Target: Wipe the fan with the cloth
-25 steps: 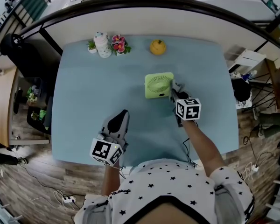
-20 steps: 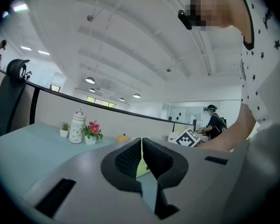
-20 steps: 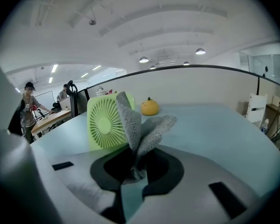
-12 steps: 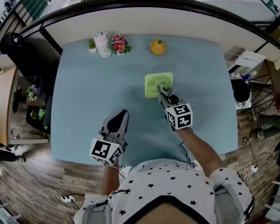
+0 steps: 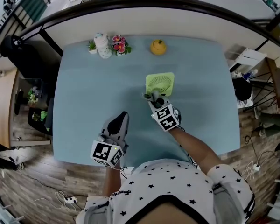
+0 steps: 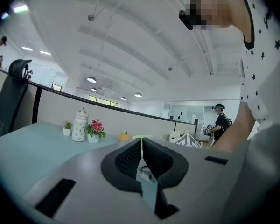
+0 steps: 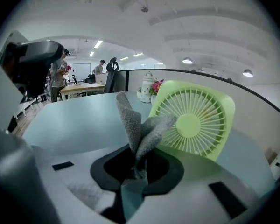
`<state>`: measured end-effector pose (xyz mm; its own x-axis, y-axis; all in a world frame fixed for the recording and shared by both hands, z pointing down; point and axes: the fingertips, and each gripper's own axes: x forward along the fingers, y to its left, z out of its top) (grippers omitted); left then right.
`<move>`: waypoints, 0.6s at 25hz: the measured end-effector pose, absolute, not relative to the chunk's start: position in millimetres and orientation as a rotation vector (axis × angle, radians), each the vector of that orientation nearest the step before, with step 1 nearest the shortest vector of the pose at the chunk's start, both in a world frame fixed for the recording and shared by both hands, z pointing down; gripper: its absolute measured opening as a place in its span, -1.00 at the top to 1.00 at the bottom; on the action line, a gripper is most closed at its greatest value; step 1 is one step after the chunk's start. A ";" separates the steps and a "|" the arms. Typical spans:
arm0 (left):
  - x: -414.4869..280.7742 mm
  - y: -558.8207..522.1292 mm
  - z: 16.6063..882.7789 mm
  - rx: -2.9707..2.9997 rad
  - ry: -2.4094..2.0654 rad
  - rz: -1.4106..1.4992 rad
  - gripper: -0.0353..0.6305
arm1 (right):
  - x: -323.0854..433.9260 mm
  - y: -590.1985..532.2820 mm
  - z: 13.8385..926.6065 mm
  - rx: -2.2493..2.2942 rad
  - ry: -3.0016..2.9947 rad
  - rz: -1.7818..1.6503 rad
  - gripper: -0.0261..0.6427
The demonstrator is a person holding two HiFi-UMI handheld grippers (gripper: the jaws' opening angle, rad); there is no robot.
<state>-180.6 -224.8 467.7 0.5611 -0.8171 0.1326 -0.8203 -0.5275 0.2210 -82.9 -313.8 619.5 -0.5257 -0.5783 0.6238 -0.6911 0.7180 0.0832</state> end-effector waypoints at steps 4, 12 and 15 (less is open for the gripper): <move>-177.0 -225.0 467.0 2.549 -1.343 0.017 0.80 | -68.8 -318.6 627.1 0.987 -2.235 0.237 0.76; -170.6 -227.0 467.1 2.558 -1.323 0.017 0.80 | -30.0 -328.8 632.2 1.078 -2.185 0.276 0.76; -171.4 -226.1 466.8 2.556 -1.328 0.022 0.80 | -12.8 -330.4 631.3 1.129 -2.167 0.315 0.76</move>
